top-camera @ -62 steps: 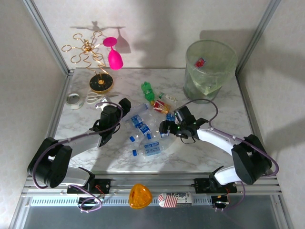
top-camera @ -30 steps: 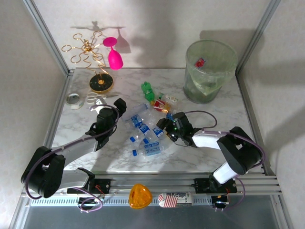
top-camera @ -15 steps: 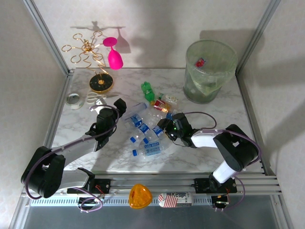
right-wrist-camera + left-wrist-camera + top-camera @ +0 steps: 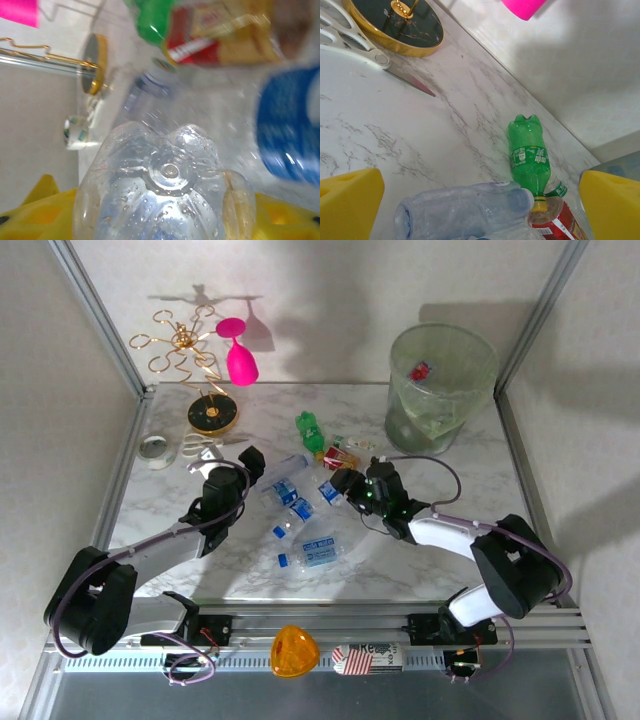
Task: Put the plastic bottles in the bin
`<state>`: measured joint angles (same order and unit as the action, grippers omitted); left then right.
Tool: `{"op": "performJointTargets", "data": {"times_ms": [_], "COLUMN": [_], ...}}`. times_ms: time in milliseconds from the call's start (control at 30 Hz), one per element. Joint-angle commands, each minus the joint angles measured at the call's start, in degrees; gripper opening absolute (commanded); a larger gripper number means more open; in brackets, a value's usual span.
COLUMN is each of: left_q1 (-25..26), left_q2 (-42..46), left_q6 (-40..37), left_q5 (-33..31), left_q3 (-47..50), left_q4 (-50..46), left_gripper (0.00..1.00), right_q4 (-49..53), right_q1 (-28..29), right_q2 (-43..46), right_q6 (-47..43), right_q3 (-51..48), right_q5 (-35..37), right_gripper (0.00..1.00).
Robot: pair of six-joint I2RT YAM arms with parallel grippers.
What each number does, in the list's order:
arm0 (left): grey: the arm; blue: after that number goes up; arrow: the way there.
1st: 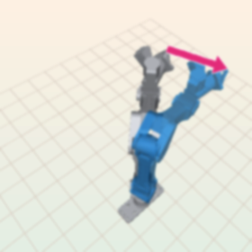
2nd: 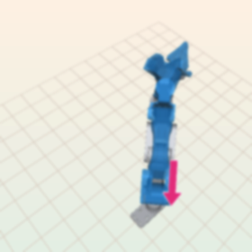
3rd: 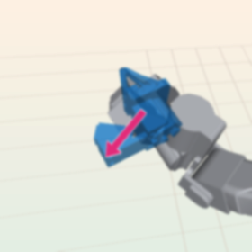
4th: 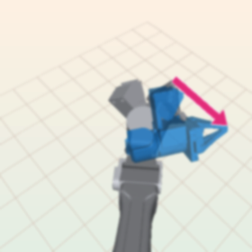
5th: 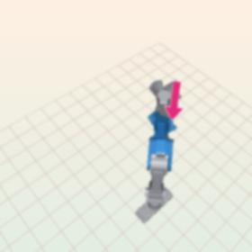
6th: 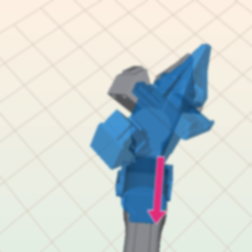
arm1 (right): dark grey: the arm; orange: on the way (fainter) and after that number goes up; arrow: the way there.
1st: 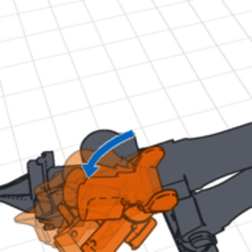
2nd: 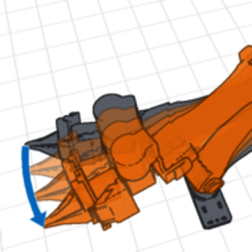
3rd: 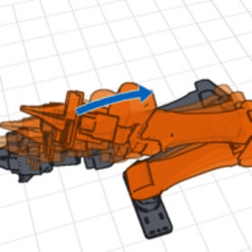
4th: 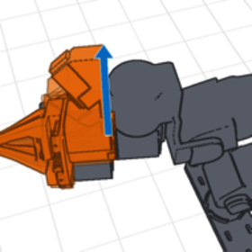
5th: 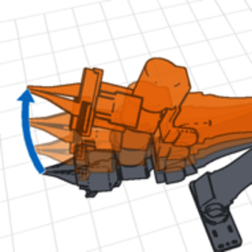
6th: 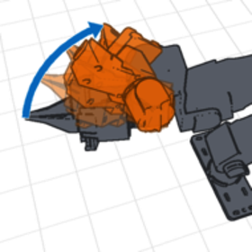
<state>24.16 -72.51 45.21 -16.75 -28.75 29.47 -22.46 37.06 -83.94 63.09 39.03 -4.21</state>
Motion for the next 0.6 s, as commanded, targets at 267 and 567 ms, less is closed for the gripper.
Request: {"op": "performJointTargets", "data": {"times_ms": [267,567], "left_q1": [-0.56,-0.01], "left_q2": [1.05,1.28], "left_q6": [-3.28,-7.69], "left_q5": [5.47,15.17], "left_q3": [-0.08,-0.96], "left_q4": [2.99,6.97], "left_gripper": [1.0,0.99], "right_q4": [4.97,8.62], "right_q1": [-10.48,-23.57], "right_q2": [3.0,2.21], "right_q6": [-19.71,-30.21], "right_q3": [18.07,34.96], "right_q5": [-0.01,2.59], "right_gripper": [0.43,0.42]}}
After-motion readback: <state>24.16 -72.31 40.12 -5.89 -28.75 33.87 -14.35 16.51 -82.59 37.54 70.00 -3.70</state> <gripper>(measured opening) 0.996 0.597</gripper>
